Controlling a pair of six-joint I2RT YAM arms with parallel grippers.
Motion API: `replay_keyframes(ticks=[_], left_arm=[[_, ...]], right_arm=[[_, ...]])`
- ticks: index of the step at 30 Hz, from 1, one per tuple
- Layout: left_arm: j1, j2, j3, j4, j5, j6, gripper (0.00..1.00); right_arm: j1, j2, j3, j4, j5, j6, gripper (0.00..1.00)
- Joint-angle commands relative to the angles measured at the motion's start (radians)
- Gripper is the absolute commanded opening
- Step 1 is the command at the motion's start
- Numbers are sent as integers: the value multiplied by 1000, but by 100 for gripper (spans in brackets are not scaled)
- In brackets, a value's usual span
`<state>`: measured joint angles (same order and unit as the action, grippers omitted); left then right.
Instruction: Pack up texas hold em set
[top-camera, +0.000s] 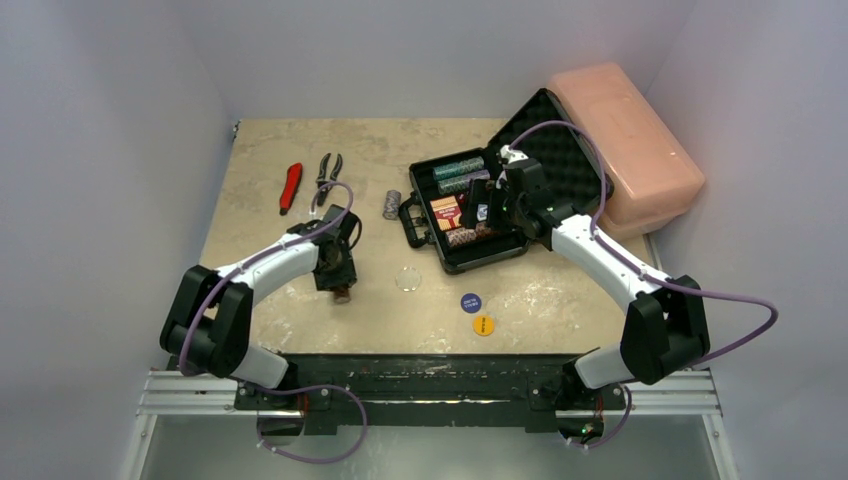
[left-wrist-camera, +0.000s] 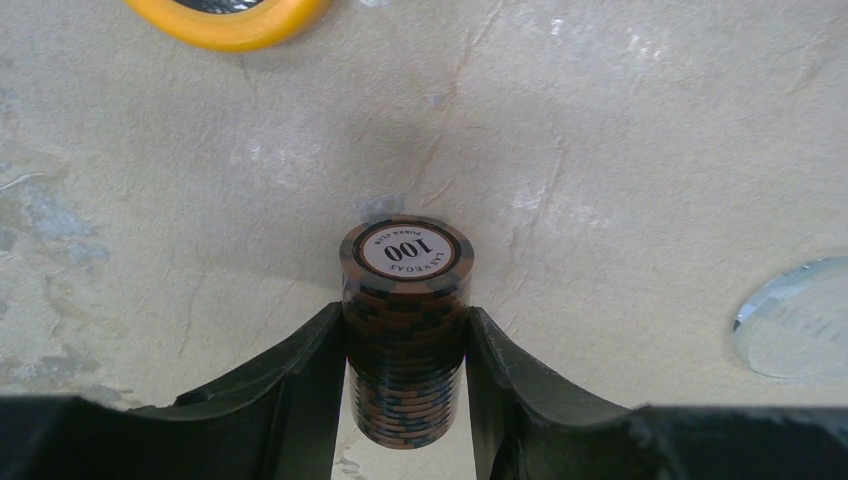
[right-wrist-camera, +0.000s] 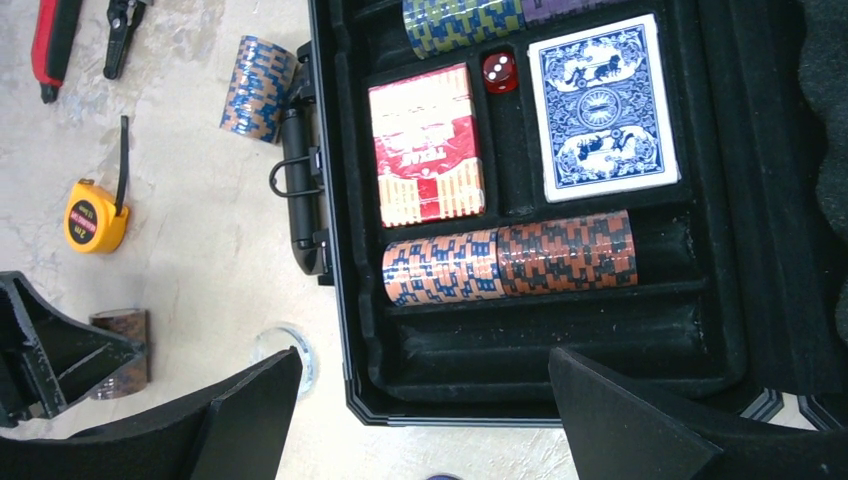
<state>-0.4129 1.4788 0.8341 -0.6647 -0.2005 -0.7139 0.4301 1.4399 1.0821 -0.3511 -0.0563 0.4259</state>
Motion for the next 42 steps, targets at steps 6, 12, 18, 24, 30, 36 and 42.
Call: replay_keyframes(ticks=[6, 12, 18, 24, 30, 36, 42], left_arm=[[-19, -126, -21, 127, 123, 34, 0], [-21, -222, -2, 118, 187, 48, 0], [-21, -307, 70, 45, 234, 108, 0], [-21, -389, 171, -27, 321, 121, 0], [-21, -439, 287, -56, 336, 150, 0], [-21, -413, 358, 38, 422, 199, 0], [-21, -322, 447, 80, 473, 194, 0]], right_arm=[[4, -49, 7, 7, -73, -19, 99], [5, -86, -2, 26, -128, -22, 99], [4, -138, -20, 51, -181, -24, 99], [6, -208, -38, 73, -188, -36, 99], [5, -265, -70, 127, -204, -30, 99], [4, -316, -122, 229, -299, -19, 99], [5, -349, -174, 283, -369, -36, 99]])
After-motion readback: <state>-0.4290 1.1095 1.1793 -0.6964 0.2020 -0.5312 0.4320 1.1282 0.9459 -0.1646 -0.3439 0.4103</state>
